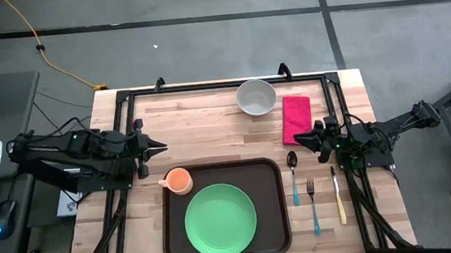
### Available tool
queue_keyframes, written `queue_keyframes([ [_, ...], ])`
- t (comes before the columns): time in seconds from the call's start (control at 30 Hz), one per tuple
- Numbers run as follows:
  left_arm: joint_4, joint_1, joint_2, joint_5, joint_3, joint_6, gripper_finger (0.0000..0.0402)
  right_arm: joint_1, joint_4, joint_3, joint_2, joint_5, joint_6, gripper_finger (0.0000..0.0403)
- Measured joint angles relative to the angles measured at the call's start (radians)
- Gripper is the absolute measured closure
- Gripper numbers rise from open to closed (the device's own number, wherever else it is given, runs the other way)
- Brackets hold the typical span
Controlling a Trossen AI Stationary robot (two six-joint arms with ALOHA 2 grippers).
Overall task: Set up tray
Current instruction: Put the gray bowl on the green plate
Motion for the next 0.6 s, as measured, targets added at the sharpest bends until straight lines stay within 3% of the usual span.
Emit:
queue_keyframes([
  [0.33,-0.016,0.000,-0.157,-0.023,-0.001,0.032,0.0328,0.000,0.000,0.000,0.000,0.000,0.007,0.0336],
  [0.6,0.033,0.000,-0.244,-0.025,-0.086,0.038,0.0328,0.000,0.000,0.000,0.000,0.000,0.004,0.0336],
])
